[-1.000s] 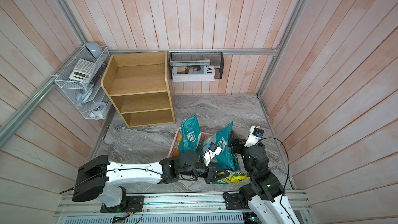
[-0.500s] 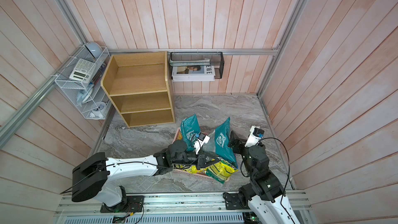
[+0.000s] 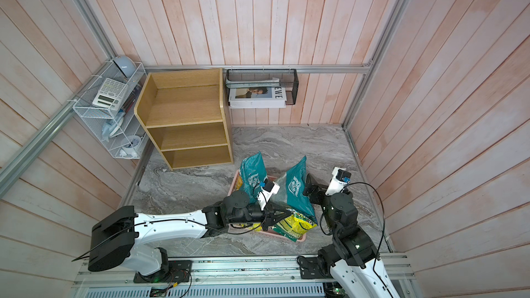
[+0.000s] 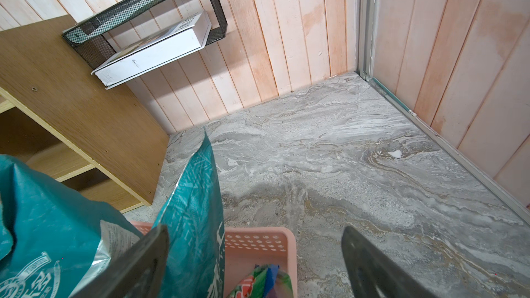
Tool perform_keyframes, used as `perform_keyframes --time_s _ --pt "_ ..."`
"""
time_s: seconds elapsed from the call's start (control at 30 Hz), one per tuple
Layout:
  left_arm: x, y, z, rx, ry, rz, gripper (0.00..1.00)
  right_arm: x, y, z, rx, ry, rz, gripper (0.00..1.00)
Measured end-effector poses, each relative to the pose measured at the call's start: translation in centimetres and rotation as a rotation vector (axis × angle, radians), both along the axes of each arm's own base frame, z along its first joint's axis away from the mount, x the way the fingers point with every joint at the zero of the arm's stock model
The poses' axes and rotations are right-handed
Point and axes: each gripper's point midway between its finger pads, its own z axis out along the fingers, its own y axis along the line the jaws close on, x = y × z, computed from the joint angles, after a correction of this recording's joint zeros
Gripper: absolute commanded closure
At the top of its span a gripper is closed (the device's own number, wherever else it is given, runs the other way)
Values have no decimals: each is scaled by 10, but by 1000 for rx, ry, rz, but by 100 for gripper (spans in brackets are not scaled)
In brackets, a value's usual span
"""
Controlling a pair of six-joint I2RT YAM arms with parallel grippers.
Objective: Take down the fertilizer bag from the shelf
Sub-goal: Place the fertilizer bag in the storage box.
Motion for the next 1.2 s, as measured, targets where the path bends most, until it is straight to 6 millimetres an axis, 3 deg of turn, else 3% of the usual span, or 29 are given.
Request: perform_keyframes --time_s 0.17,0.33,0.47,0.5,0.63,0.83,1.0,1.13,1.2 --pt "3 12 -19 -43 -30 50 100 -1 0 2 4 -8 3 2" --pt "8 9 -21 -74 -54 67 100 -6 1 4 15 -9 22 2" --pt "10 9 -20 -80 -70 80 100 -23 -5 28 45 -43 26 7" --pt "10 10 -20 -78 -78 84 100 -29 -8 38 59 -63 24 11" --pt "12 19 -20 -50 -120 116 100 -51 -18 66 109 -102 17 41" --pt "13 35 -28 -23 -151 137 100 -71 -6 74 151 -2 117 76" --pt "16 34 -31 -30 -151 129 100 -78 31 51 216 165 290 83" --pt "16 28 -38 -35 -143 115 100 -75 69 -5 264 428 424 83" --pt "16 26 -42 -38 -138 110 100 -79 75 -26 262 526 442 82"
